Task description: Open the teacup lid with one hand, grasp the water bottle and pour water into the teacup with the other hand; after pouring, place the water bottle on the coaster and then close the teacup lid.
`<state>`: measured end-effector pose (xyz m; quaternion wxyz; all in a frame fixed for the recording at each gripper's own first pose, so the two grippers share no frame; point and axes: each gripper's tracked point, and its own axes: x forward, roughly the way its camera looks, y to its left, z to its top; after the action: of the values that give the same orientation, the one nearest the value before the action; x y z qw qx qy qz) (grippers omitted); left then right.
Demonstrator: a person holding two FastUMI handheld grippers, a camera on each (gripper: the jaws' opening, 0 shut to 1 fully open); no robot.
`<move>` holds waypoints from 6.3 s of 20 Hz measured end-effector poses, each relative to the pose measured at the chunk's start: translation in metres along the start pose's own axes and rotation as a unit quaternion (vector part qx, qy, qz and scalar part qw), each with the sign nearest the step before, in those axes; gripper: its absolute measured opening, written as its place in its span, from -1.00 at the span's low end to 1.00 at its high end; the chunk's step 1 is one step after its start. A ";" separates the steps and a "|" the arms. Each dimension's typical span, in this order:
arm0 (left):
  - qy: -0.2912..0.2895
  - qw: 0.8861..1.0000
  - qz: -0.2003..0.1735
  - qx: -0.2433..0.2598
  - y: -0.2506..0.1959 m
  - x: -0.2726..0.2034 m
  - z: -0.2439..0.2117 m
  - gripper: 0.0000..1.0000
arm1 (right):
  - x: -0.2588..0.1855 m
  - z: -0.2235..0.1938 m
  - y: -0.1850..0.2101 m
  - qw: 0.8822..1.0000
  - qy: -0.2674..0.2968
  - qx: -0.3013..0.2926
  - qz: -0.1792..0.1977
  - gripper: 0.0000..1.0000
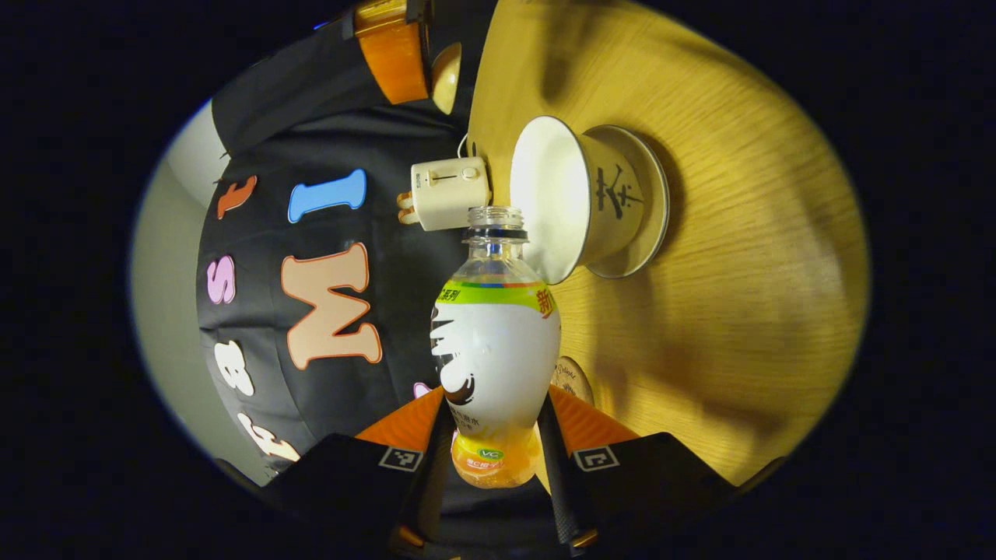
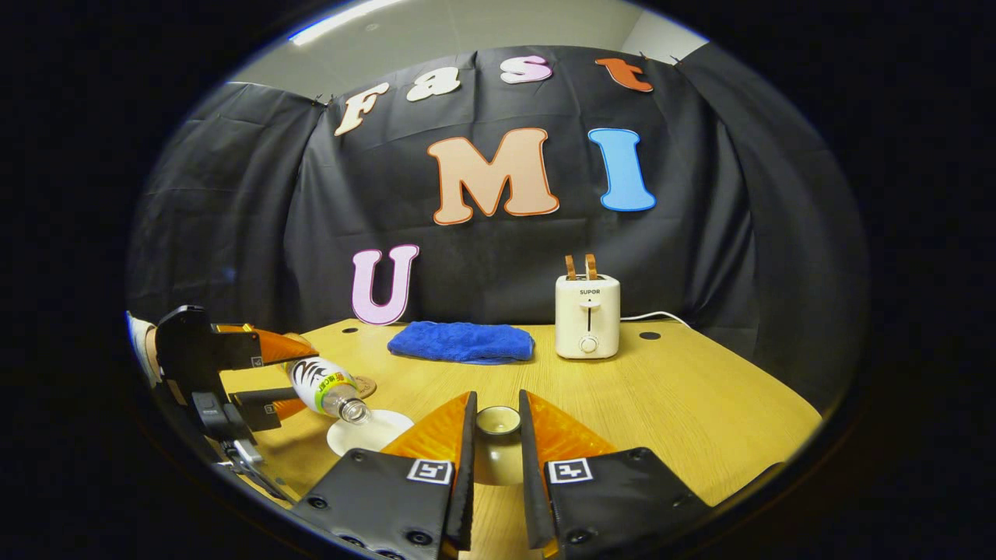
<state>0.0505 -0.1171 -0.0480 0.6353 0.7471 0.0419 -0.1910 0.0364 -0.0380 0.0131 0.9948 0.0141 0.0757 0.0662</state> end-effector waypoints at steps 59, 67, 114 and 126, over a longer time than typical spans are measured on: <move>0.010 0.983 -0.026 0.184 -0.001 0.010 -0.018 0.10 | -0.006 0.006 0.011 1.000 -0.003 0.002 0.018 -0.36; -0.014 0.999 -0.039 -0.007 -0.019 0.008 -0.014 0.10 | -0.004 0.003 0.013 1.000 0.001 0.001 0.019 -0.36; -0.037 0.637 0.034 -0.769 -0.006 0.097 -0.060 0.22 | 0.000 -0.007 0.017 1.000 0.014 0.002 0.026 -0.36; -0.023 0.634 0.021 -0.773 -0.020 0.096 -0.059 0.63 | 0.001 -0.011 0.026 0.999 0.019 -0.001 0.033 -0.39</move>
<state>0.1464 -0.0736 -0.0921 0.9850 -0.0211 0.1439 -0.0926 0.0325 -0.0118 0.0031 0.9905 0.0146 0.0936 0.0995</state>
